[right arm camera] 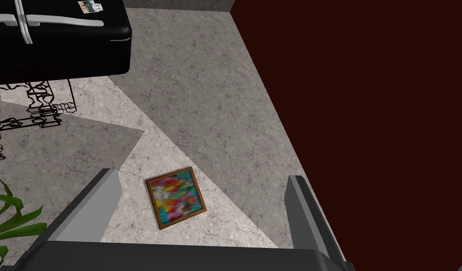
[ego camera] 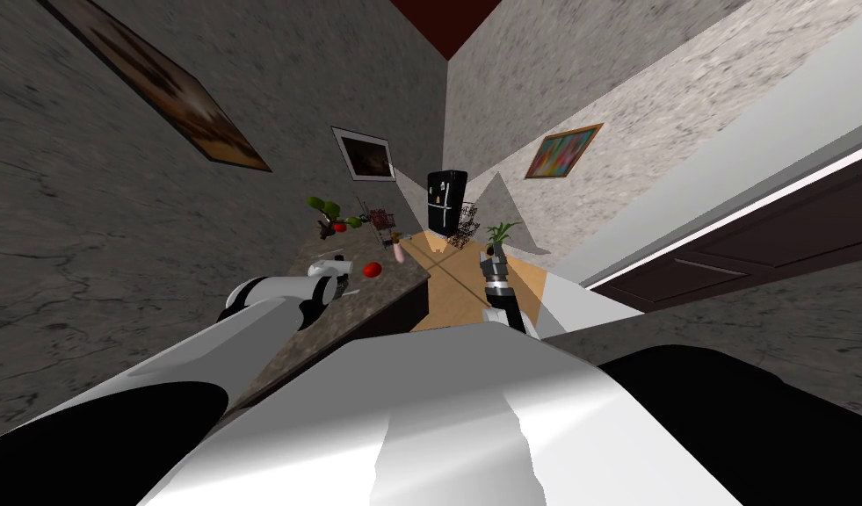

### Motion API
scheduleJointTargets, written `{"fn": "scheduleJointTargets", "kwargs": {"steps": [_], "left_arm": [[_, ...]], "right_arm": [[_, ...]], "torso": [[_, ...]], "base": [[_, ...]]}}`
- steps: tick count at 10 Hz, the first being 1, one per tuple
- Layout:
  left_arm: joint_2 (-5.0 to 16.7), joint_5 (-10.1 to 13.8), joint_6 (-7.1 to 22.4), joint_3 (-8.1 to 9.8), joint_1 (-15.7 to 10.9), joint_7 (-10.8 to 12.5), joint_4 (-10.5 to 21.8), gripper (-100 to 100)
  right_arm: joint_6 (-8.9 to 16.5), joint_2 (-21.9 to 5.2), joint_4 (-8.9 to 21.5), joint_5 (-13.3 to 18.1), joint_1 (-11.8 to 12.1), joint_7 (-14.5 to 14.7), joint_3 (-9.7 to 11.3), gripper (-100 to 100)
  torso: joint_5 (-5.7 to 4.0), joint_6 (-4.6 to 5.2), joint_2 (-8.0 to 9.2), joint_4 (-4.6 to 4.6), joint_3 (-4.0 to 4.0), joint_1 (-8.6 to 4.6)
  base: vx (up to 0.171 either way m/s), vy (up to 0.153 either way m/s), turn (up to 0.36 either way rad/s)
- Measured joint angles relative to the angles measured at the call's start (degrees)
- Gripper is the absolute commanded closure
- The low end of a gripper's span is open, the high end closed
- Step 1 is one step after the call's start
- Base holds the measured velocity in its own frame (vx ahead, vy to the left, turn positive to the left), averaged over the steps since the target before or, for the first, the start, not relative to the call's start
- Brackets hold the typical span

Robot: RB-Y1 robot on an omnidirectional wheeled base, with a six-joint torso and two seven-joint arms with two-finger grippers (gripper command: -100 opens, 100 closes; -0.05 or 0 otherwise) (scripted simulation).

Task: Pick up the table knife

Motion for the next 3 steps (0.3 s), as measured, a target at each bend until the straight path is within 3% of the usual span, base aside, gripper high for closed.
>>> {"fn": "scheduleJointTargets", "kwargs": {"steps": [1, 2, 3], "left_arm": [[0.32, -0.08, 0.1, -0.06, -1.33, -0.23, 1.32, 100], [0.66, 0.01, 1.46, 0.05, -1.24, -0.52, -0.23, 100], [0.71, 0.02, 1.87, 0.07, -1.23, -0.58, -0.53, 0]], "right_arm": [[0.0, 0.0, 0.0, 0.0, 0.0, 0.0, 0.0, 0], [0.0, 0.0, 0.0, 0.0, 0.0, 0.0, 0.0, 0], [0.0, 0.0, 0.0, 0.0, 0.0, 0.0, 0.0, 0]], "torso": [[-0.04, 0.01, 0.0, 0.03, 0.01, -0.02], [-0.05, 0.03, 0.04, 0.05, 0.04, -0.08], [-0.04, 0.01, 0.04, 0.03, 0.03, -0.07]], "base": [[-0.012, -0.012, -0.015], [-0.006, -0.007, -0.005], [0.0, 0.0, 0.0]]}}
